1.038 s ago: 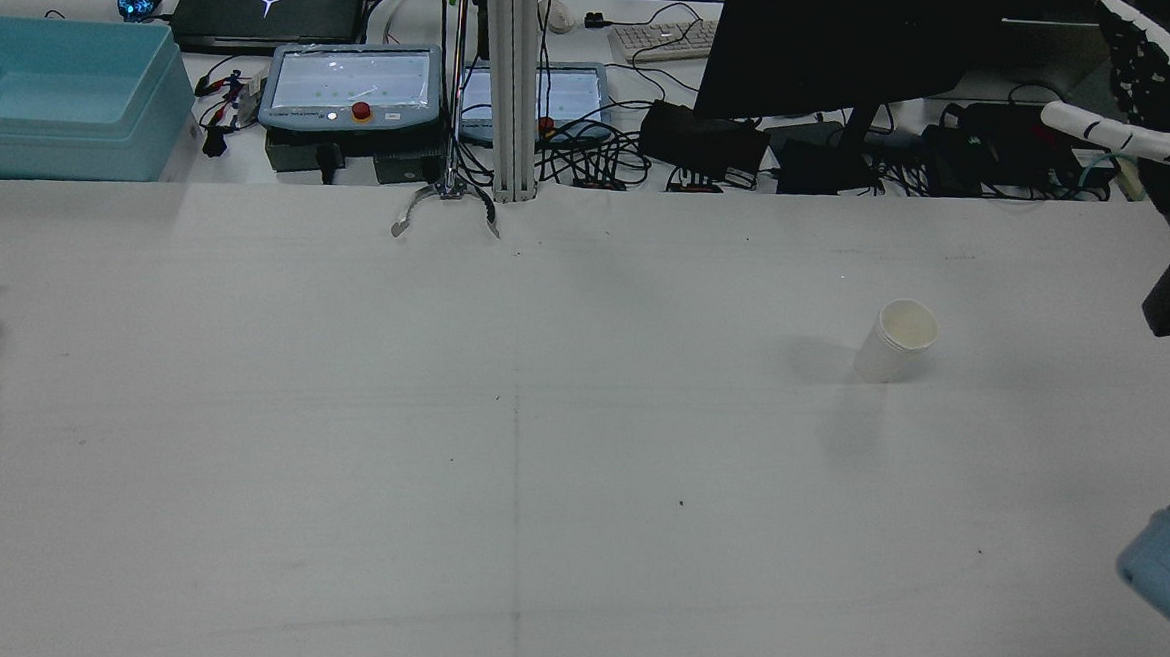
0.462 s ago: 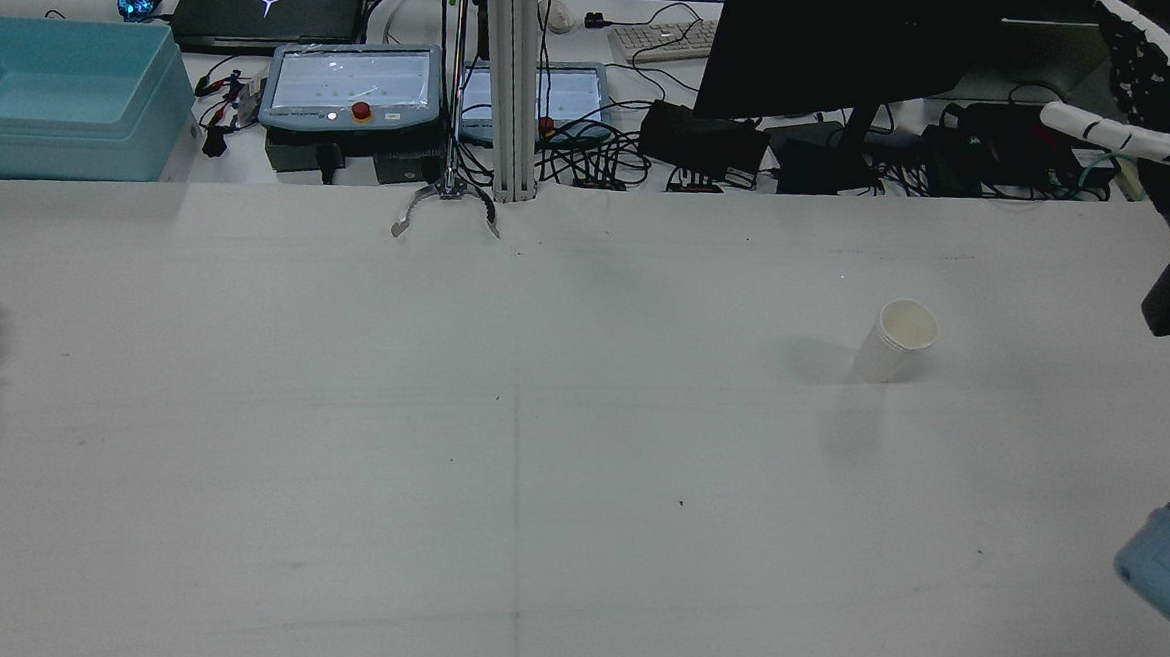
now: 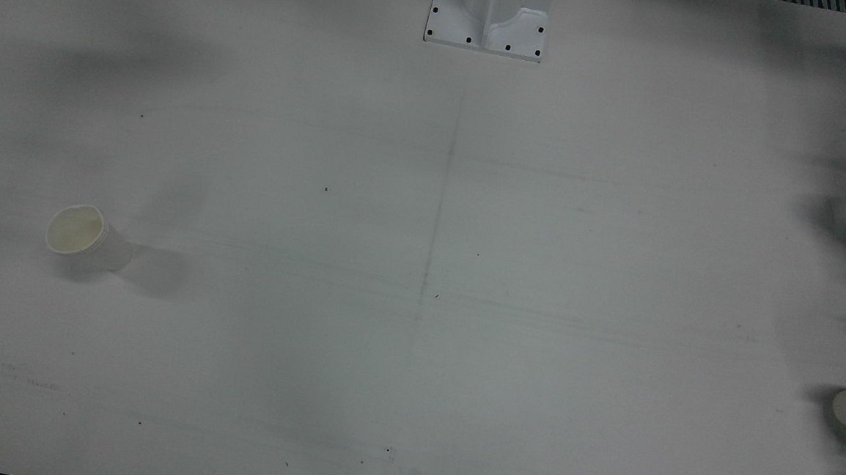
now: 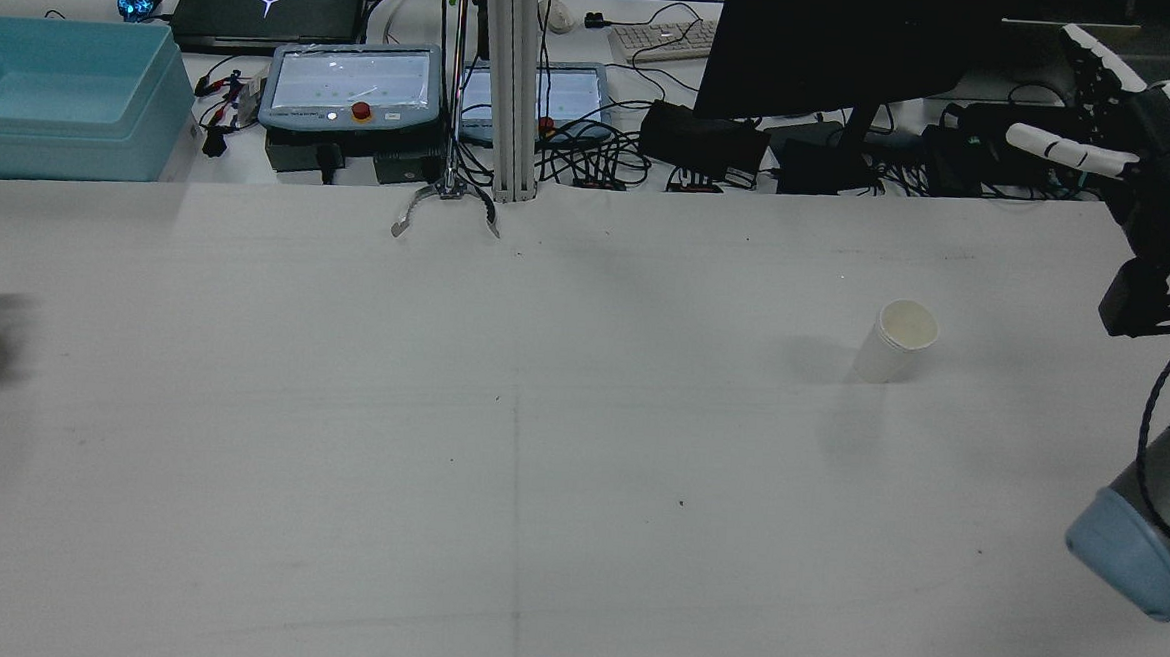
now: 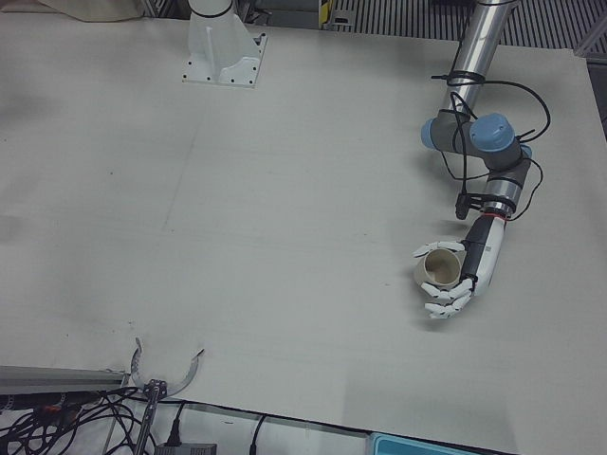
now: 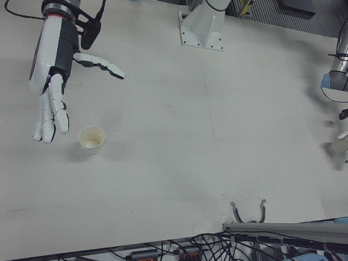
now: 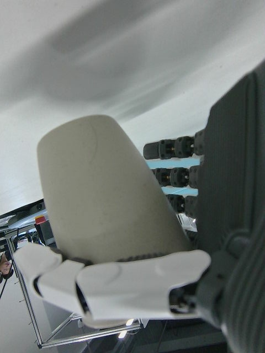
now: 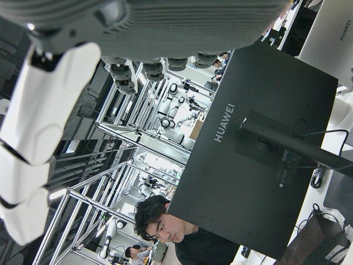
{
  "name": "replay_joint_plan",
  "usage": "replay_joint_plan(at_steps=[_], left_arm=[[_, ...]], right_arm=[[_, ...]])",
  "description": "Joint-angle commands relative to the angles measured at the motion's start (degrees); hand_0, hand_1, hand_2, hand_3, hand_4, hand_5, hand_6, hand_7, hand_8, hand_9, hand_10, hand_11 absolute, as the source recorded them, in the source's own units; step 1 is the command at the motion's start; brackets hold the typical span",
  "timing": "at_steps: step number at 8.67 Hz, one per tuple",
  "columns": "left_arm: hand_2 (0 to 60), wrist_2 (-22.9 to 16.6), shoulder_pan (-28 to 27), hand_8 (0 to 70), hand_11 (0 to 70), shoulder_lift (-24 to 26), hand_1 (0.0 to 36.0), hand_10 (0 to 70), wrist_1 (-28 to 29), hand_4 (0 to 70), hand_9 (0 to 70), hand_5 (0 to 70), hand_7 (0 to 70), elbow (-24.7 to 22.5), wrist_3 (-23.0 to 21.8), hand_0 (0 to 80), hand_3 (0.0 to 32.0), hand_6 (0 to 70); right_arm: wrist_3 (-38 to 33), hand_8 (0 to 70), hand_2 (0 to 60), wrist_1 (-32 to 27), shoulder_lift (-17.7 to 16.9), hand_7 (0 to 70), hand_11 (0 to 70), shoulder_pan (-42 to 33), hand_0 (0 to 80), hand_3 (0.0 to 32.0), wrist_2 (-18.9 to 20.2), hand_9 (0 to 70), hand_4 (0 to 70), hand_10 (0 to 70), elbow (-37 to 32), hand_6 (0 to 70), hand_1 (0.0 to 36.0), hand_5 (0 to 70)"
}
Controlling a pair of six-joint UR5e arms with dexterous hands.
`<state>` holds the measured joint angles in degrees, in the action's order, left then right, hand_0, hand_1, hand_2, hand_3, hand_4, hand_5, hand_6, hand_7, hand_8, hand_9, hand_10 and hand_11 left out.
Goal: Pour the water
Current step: 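Move the right hand toward the white paper cup on the table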
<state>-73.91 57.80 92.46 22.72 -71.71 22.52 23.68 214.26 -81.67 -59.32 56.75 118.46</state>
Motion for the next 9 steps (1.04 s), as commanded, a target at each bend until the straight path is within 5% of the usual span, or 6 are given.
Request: replay_joint_plan(at_steps=[1, 3, 7, 9], left_arm=[[60.0, -0.01, 0.2, 15.6, 20.3, -1.4, 36.0, 12.6, -2.15, 50.4, 25.4, 65.4, 37.3, -2.56, -2.22, 47.9, 0.0, 19.3], [60.0, -0.01, 0.29, 15.2, 19.9, -1.4, 36.0, 12.3, -4.16, 49.3, 24.9, 65.1, 36.8, -4.48, -3.09, 48.2, 0.0, 18.9], [60.0, -0.1, 0.73, 14.5, 19.1, -6.06, 36.0, 11.6, -6.02, 48.3, 23.9, 64.8, 36.2, -8.97, -4.41, 49.6, 0.0, 18.3], [60.0, -0.18, 0.73, 14.6, 19.0, -7.37, 36.0, 11.6, -5.93, 47.7, 24.0, 64.8, 36.2, -9.76, -4.5, 49.1, 0.0, 18.3]], right_arm=[[0.14, 1.4, 15.8, -2.17, 1.43, 8.7, 3.4, 5.42, 46.9, 0.0, -0.41, 3.8, 7.1, 1.3, -5.07, 5.3, 15.1, 8.5], [-0.21, 1.6, 12.0, -9.27, 0.56, 5.0, 5.0, 11.74, 47.8, 0.0, -1.9, 3.6, 3.1, 2.3, -8.13, 2.8, 16.0, 0.0], [-7.24, 0.0, 14.2, -12.2, -6.71, 0.0, 1.1, 11.43, 44.9, 0.0, -2.61, 0.0, 0.0, 0.0, -9.38, 0.0, 13.5, 0.0], [-7.25, 0.0, 15.5, -18.91, -9.64, 0.0, 0.0, 9.85, 45.6, 0.0, -2.7, 0.0, 0.0, 0.0, -17.67, 0.0, 14.6, 0.0]])
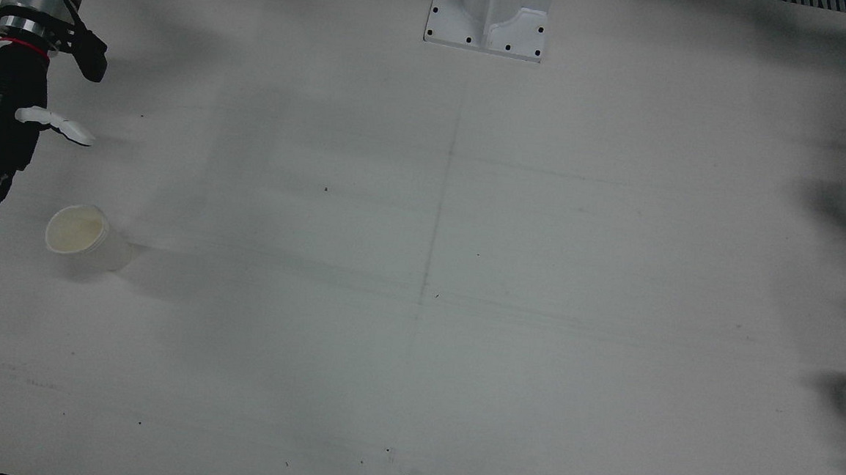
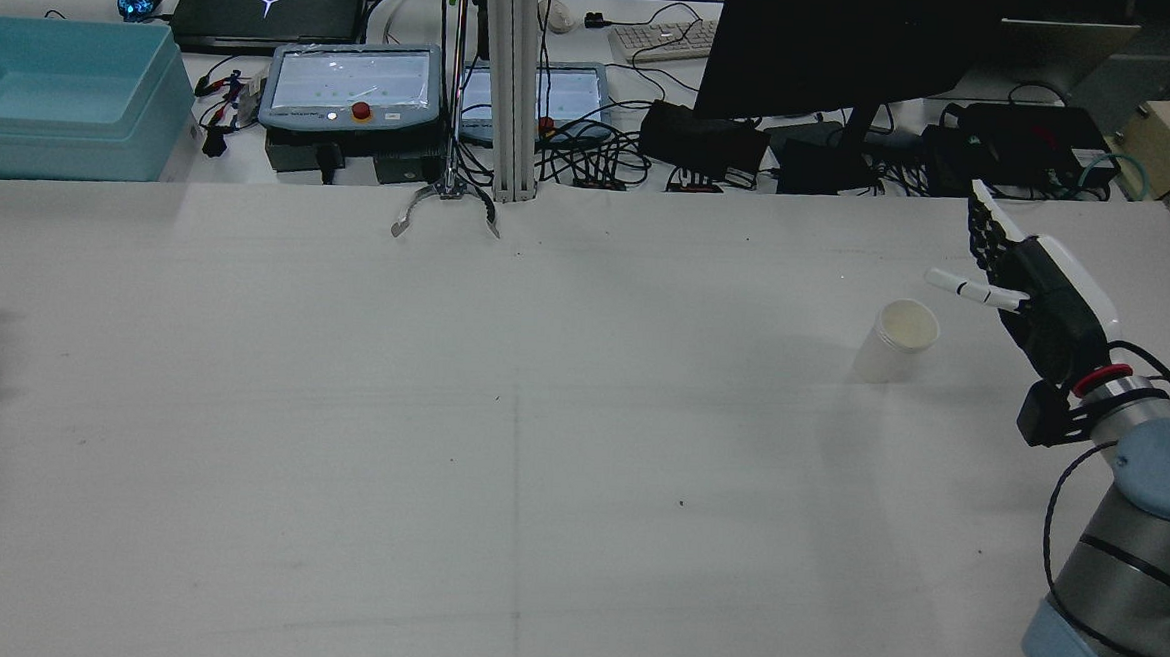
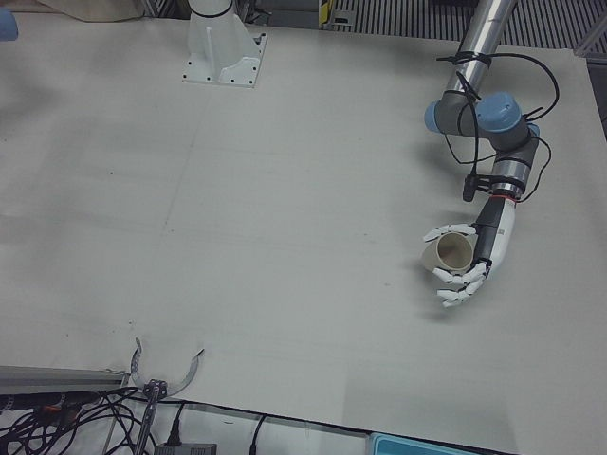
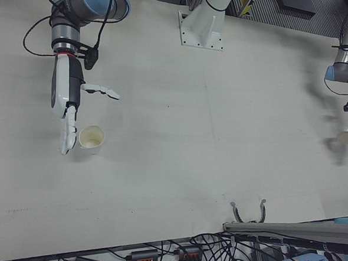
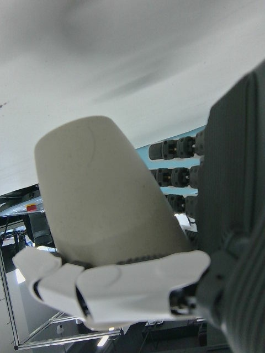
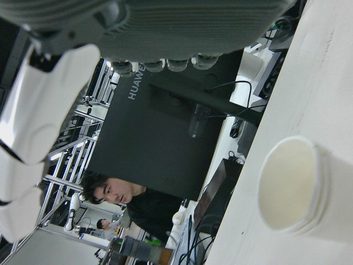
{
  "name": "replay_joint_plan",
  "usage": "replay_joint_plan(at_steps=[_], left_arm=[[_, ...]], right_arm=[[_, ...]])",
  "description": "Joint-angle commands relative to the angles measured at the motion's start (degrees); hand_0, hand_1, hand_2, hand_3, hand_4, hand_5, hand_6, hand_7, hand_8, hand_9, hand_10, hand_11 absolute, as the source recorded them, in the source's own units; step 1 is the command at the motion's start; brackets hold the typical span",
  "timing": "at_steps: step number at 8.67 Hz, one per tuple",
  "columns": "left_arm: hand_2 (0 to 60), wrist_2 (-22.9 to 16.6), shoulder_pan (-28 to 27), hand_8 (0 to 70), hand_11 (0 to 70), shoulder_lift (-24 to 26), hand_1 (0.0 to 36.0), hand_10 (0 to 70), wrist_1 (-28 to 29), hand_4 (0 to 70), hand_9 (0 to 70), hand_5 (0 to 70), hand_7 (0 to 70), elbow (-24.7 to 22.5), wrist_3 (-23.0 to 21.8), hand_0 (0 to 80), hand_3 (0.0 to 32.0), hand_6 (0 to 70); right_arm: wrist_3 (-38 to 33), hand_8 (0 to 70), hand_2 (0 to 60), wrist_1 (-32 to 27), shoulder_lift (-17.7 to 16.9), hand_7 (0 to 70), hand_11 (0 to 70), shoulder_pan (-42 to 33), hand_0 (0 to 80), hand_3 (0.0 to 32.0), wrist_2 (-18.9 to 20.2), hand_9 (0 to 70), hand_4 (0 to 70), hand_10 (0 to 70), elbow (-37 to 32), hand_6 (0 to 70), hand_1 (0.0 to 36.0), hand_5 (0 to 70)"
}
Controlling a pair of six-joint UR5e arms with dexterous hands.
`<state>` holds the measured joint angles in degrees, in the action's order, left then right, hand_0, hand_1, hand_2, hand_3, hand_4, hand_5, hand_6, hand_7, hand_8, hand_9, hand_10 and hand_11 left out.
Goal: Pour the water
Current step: 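Move the right hand toward the white paper cup on the table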
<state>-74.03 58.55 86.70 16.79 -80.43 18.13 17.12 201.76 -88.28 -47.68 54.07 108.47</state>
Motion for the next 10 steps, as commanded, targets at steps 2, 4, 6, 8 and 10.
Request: replay_joint_plan(at_steps=[2, 4, 6, 8, 10], left_arm=[[60.0, -0.06, 0.07, 14.2, 18.7, -2.59, 36.0, 11.4, 0.26, 47.2, 23.6, 64.3, 36.0, -1.04, -0.11, 48.5, 0.0, 18.1], [60.0, -0.06, -0.02, 14.1, 18.3, -2.77, 36.0, 11.2, 0.44, 46.3, 23.4, 64.2, 35.7, -1.04, -0.11, 48.4, 0.0, 17.9], [60.0, -0.06, -0.02, 14.1, 18.3, -2.86, 36.0, 11.2, 0.44, 46.3, 23.4, 64.6, 35.9, -1.13, -0.2, 48.3, 0.0, 18.0], [60.0, -0.06, 0.07, 14.0, 18.2, -2.86, 36.0, 11.1, 0.53, 46.5, 23.3, 65.1, 35.8, -1.22, -0.29, 48.5, 0.0, 18.0], [60.0, -0.06, 0.07, 13.9, 18.2, -4.25, 36.0, 11.1, 0.96, 46.2, 23.2, 65.1, 35.7, -1.3, -1.25, 48.4, 0.0, 17.9]], right_arm=[[-0.69, 0.0, 13.3, -12.17, -2.25, 0.0, 1.6, -1.45, 40.5, 0.0, -2.29, 0.0, 0.0, 0.2, -12.57, 0.0, 11.2, 0.0], [-4.26, 0.0, 13.1, -13.15, -0.94, 0.0, 3.2, -1.71, 41.1, 0.0, -2.92, 0.0, 0.0, 1.3, -13.63, 0.0, 11.2, 0.0], [-11.56, 0.4, 15.7, -12.8, -0.49, 0.0, 5.1, -1.63, 40.6, 0.0, -2.92, 0.9, 0.0, 2.6, -13.89, 0.0, 11.5, 0.0], [-11.85, 0.9, 18.0, -13.32, -0.75, 2.0, 6.6, -0.93, 38.7, 0.0, -3.62, 1.6, 0.4, 3.8, -17.65, 0.0, 10.4, 3.7], [-11.33, 1.2, 16.8, -17.96, -0.49, 0.0, 8.1, -0.14, 39.6, 0.0, -5.64, 2.0, 0.0, 4.8, -24.41, 0.0, 10.9, 0.0]])
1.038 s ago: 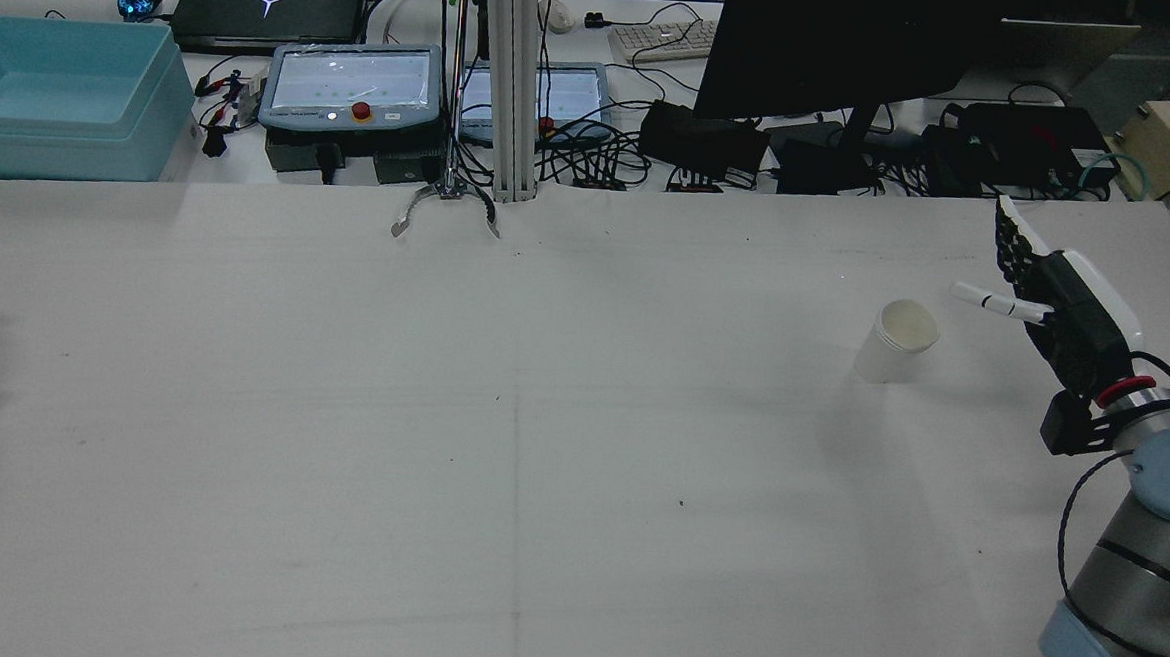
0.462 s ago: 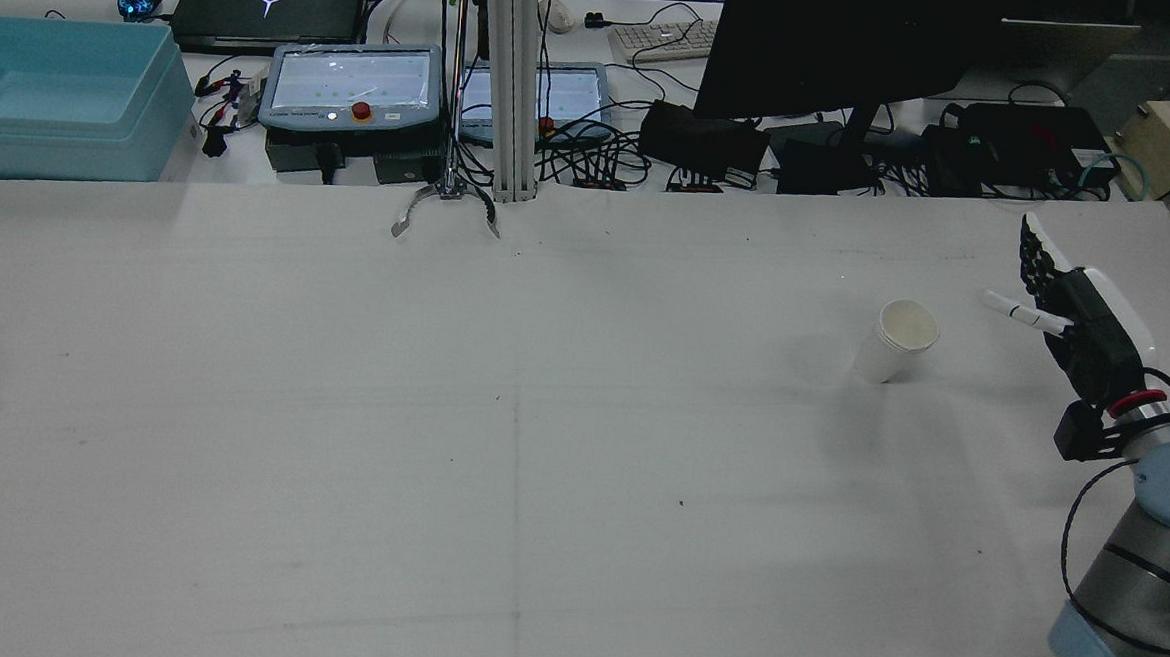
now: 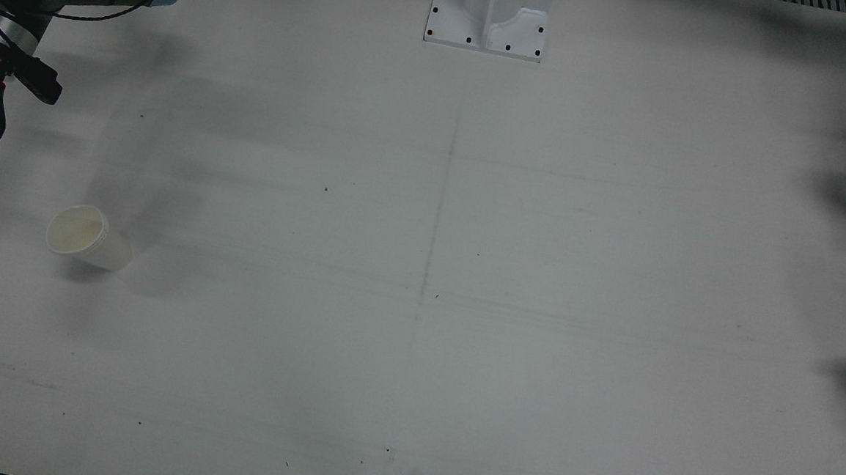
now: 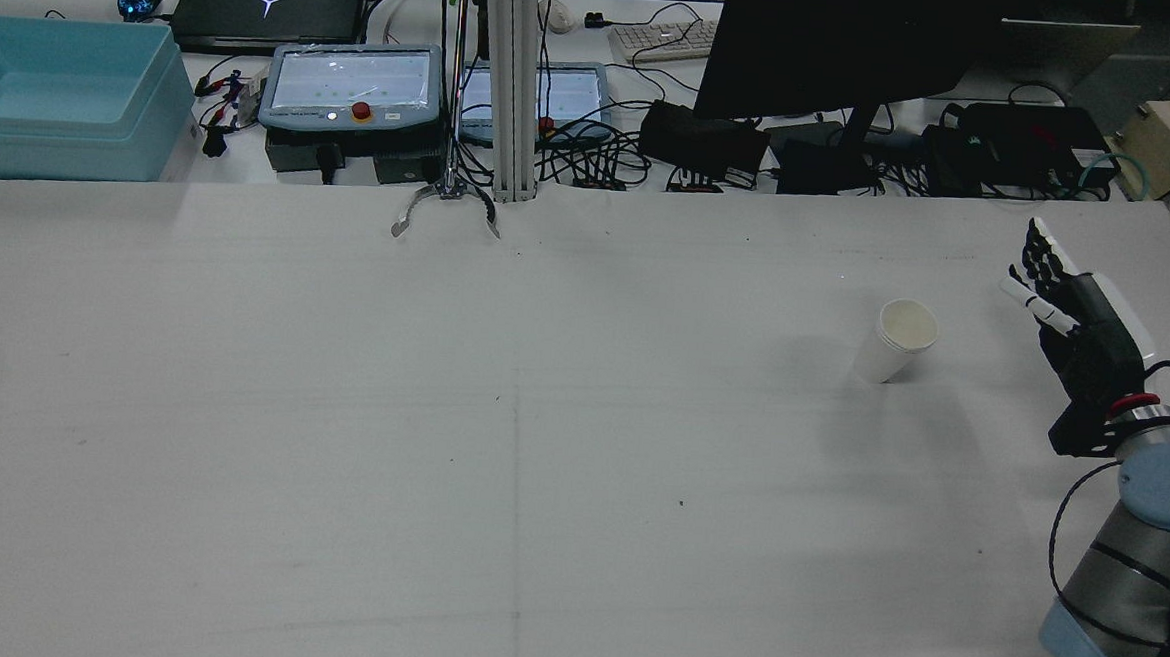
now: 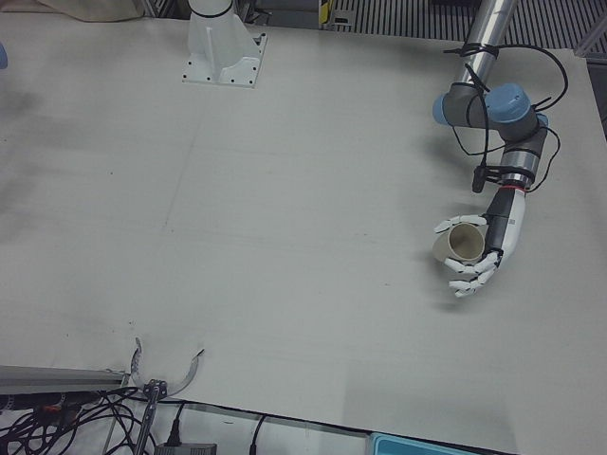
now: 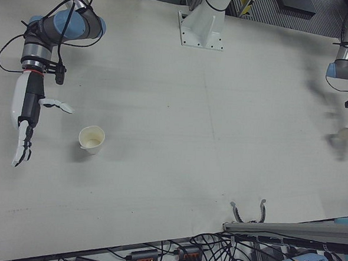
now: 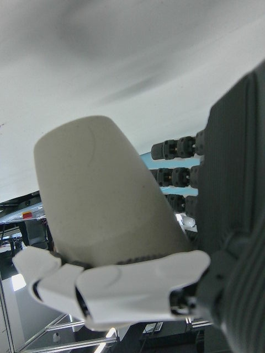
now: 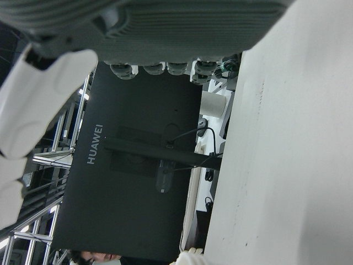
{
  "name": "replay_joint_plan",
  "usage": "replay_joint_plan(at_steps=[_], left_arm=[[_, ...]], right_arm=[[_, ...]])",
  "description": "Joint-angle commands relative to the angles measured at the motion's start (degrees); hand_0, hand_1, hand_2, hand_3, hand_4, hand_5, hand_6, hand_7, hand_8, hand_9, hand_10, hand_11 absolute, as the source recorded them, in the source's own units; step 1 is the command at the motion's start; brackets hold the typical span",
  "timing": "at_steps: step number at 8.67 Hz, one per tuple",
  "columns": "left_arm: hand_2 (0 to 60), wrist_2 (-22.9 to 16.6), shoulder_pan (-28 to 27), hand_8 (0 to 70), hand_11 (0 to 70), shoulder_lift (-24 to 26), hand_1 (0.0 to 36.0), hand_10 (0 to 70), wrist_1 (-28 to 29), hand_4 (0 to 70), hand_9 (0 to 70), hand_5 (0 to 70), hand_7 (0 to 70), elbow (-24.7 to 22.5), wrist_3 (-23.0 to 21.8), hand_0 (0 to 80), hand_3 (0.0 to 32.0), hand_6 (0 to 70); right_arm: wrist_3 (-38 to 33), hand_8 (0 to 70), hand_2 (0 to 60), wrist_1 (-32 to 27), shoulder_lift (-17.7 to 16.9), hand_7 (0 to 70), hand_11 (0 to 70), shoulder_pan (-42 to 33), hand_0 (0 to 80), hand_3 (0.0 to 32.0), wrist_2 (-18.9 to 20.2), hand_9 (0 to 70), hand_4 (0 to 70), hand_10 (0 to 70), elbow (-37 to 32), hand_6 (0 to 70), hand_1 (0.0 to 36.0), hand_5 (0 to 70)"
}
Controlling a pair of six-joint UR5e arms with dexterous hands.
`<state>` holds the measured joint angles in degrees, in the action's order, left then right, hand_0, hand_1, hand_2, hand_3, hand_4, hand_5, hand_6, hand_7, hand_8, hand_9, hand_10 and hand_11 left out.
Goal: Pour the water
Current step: 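Move the right hand toward the white paper cup on the table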
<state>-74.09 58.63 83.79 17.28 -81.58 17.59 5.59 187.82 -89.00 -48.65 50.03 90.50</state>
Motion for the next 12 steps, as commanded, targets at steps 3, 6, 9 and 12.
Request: replay_joint_plan(at_steps=[3, 6, 9, 12], left_arm=[[60.0, 0.0, -0.01, 13.9, 18.2, -1.7, 36.0, 11.1, 0.47, 45.9, 23.1, 65.1, 35.3, -0.86, -0.71, 48.7, 0.0, 17.8], [60.0, -0.09, 0.08, 13.8, 18.1, -2.05, 36.0, 11.0, 0.47, 46.0, 23.0, 66.4, 35.5, -1.12, -0.71, 48.8, 0.0, 17.9], [60.0, -0.09, 0.08, 13.8, 18.0, -2.14, 36.0, 10.9, 0.47, 46.1, 22.9, 67.0, 35.5, -1.73, -0.8, 49.0, 0.0, 18.0], [60.0, -0.18, -0.01, 13.8, 18.0, -2.85, 36.0, 10.9, 0.47, 46.5, 22.9, 68.0, 35.6, -1.82, -1.33, 49.3, 0.0, 18.1]], right_arm=[[4.23, 1.3, 15.7, -3.08, 2.52, 0.0, 8.0, 1.19, 41.7, 0.0, -3.69, 1.7, 0.0, 4.6, -5.6, 0.0, 11.9, 0.0], [6.45, 0.1, 13.2, -2.11, -1.33, 0.0, 5.7, 9.51, 47.6, 0.0, -13.54, 0.0, 0.0, 2.5, -6.29, 0.0, 16.9, 0.0], [7.07, 0.0, 11.0, -2.02, -0.82, 0.0, 5.4, 11.3, 46.9, 0.0, -14.7, 0.0, 0.0, 2.4, -6.47, 0.0, 15.7, 0.0], [7.41, 0.0, 11.3, 0.34, -0.73, 0.0, 4.8, 11.2, 47.9, 0.0, -14.79, 0.0, 0.0, 1.8, -5.51, 0.0, 17.0, 0.0]])
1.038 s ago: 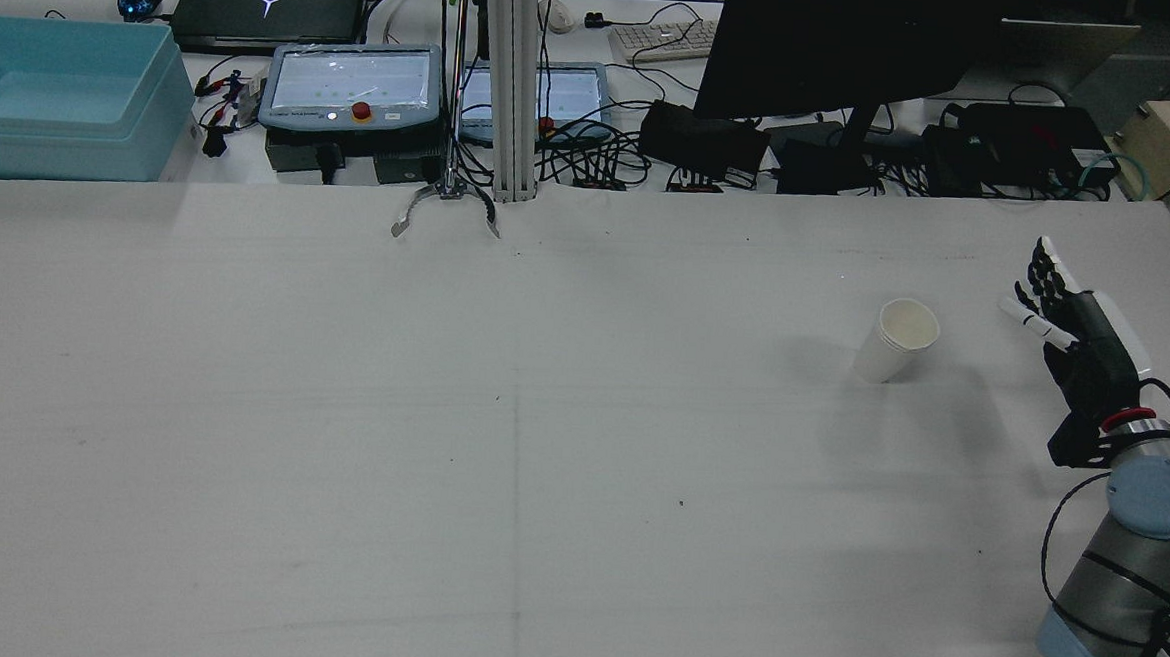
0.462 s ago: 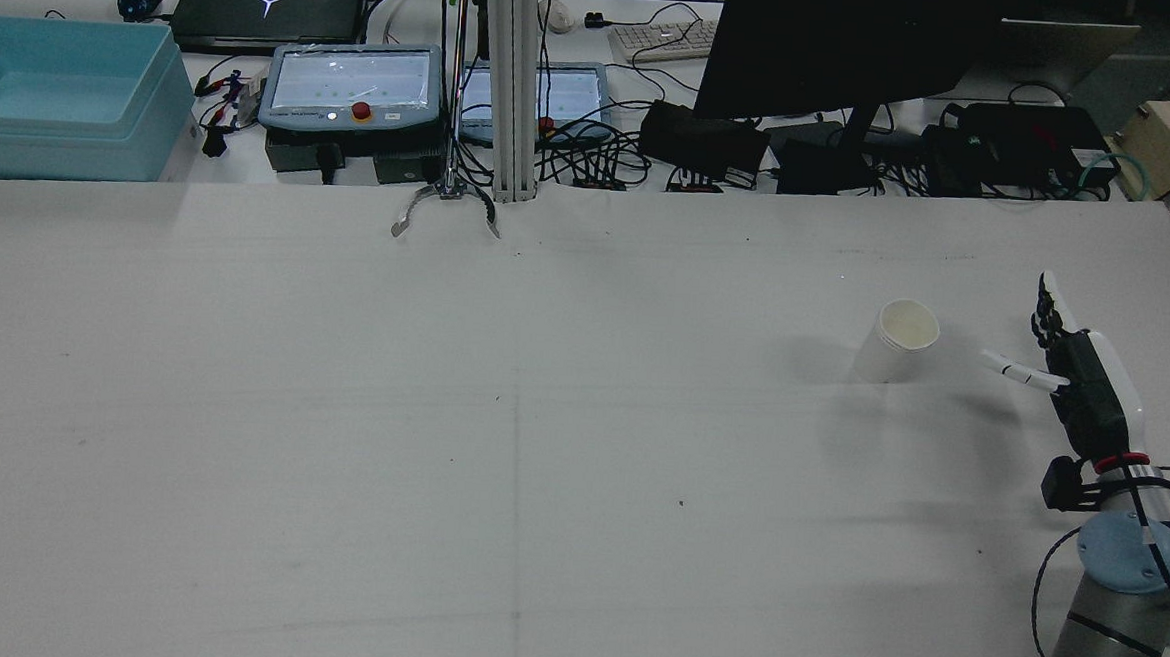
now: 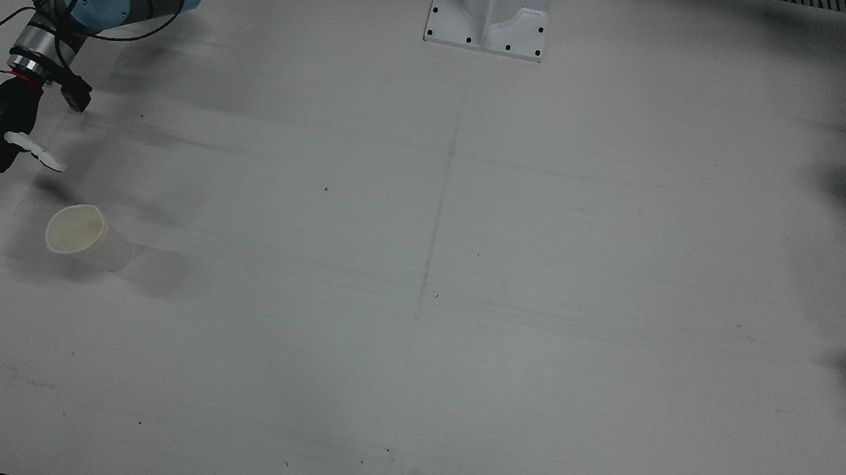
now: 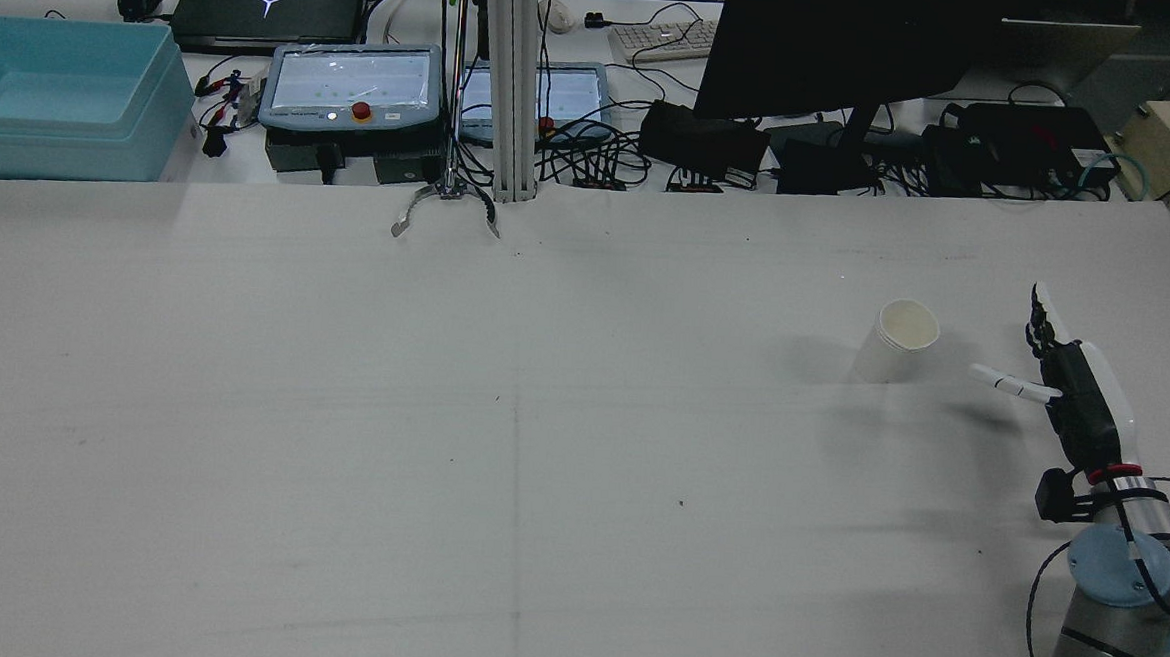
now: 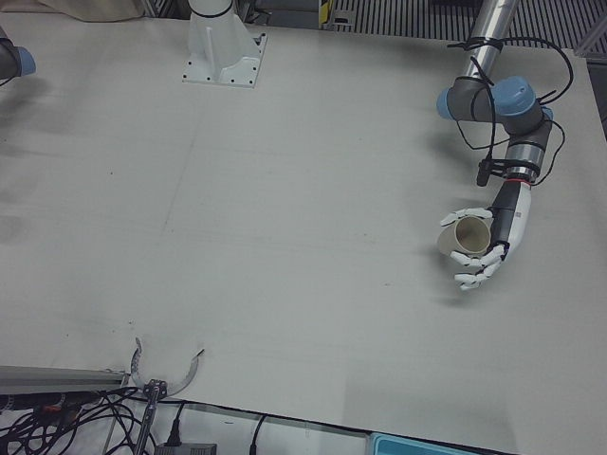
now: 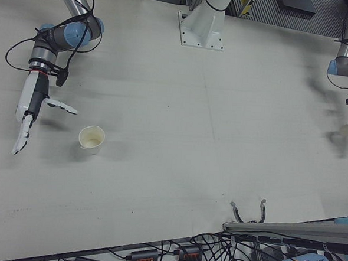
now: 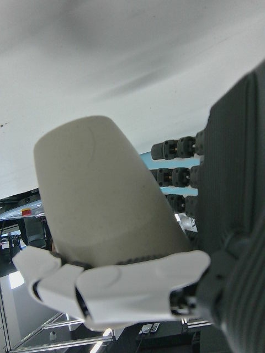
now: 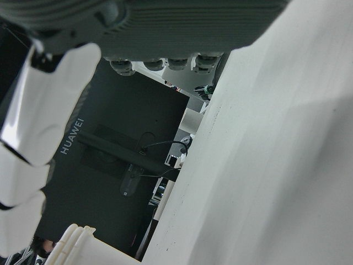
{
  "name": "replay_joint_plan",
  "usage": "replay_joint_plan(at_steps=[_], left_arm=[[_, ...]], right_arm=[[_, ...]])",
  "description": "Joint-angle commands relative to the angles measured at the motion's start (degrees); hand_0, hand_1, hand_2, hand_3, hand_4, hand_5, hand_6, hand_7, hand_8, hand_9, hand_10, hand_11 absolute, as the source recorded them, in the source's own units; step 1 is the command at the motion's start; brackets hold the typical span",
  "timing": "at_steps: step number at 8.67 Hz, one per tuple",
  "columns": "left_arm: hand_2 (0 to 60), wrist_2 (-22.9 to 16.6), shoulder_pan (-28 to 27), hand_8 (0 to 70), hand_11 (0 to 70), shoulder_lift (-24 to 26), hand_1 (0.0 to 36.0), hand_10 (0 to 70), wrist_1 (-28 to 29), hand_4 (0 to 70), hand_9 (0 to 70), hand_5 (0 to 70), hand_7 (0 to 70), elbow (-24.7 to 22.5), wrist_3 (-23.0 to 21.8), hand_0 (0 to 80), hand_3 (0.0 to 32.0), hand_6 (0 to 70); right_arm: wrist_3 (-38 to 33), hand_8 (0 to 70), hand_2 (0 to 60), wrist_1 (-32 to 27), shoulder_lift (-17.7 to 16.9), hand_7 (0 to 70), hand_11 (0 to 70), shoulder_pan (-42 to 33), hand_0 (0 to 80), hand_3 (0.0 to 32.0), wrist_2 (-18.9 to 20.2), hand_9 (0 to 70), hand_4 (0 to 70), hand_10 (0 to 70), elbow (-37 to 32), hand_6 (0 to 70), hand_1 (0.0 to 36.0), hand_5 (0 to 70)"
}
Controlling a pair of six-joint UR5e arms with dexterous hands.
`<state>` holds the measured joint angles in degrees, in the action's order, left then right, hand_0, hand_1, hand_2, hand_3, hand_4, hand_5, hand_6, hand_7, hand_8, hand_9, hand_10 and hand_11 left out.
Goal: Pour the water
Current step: 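Move the right hand toward the white paper cup on the table, then close the right hand around the white paper cup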
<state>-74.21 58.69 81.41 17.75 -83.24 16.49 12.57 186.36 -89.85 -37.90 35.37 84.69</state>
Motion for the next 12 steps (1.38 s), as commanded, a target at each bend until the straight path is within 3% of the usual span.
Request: replay_joint_plan(at_steps=[1, 3, 5, 8, 12], left_arm=[[60.0, -0.14, -0.07, 13.8, 18.0, -0.55, 36.0, 11.0, -0.17, 46.5, 22.9, 68.1, 35.6, -0.95, -0.23, 49.3, 0.0, 18.1], [60.0, -0.84, -0.07, 13.8, 18.0, -2.39, 36.0, 10.9, -0.17, 47.0, 22.9, 68.6, 35.7, -2.45, -0.23, 49.2, 0.0, 18.3], [60.0, -0.76, -0.16, 14.0, 18.2, -3.45, 36.0, 11.0, -0.17, 47.4, 23.2, 69.9, 36.1, -2.46, -0.23, 49.4, 0.0, 18.5], [60.0, -0.76, -0.16, 14.0, 18.2, -3.8, 36.0, 11.1, -0.09, 46.7, 23.2, 69.3, 35.7, -2.28, -0.23, 49.2, 0.0, 18.3], [60.0, -0.85, -0.34, 14.1, 18.3, -3.54, 36.0, 11.2, -0.09, 46.5, 23.3, 69.8, 35.7, -2.19, -0.05, 49.5, 0.0, 18.4]], right_arm=[[2.79, 0.0, 10.8, 2.07, 1.15, 0.0, 4.6, 0.98, 48.3, 0.0, -0.47, 0.0, 0.0, 1.7, 0.3, 0.0, 17.5, 0.0], [8.76, 0.0, 12.0, 2.07, 3.61, 0.0, 5.0, 2.03, 48.8, 0.0, -3.19, 0.0, 0.0, 1.9, 0.47, 0.0, 17.9, 0.0], [10.02, 0.0, 13.1, 1.99, 3.71, 0.0, 4.8, 3.61, 48.4, 0.0, -5.12, 0.1, 0.0, 1.8, 0.48, 0.0, 18.0, 0.0], [10.19, 0.0, 14.3, 2.07, 4.15, 0.0, 4.8, 3.18, 47.5, 0.0, -5.13, 0.5, 0.0, 1.9, 4.07, 0.0, 17.3, 0.0], [12.39, 0.0, 17.2, 1.9, 4.94, 0.0, 3.3, 2.83, 48.0, 0.0, -5.13, 0.3, 0.0, 0.8, 2.94, 0.0, 18.5, 0.0]])
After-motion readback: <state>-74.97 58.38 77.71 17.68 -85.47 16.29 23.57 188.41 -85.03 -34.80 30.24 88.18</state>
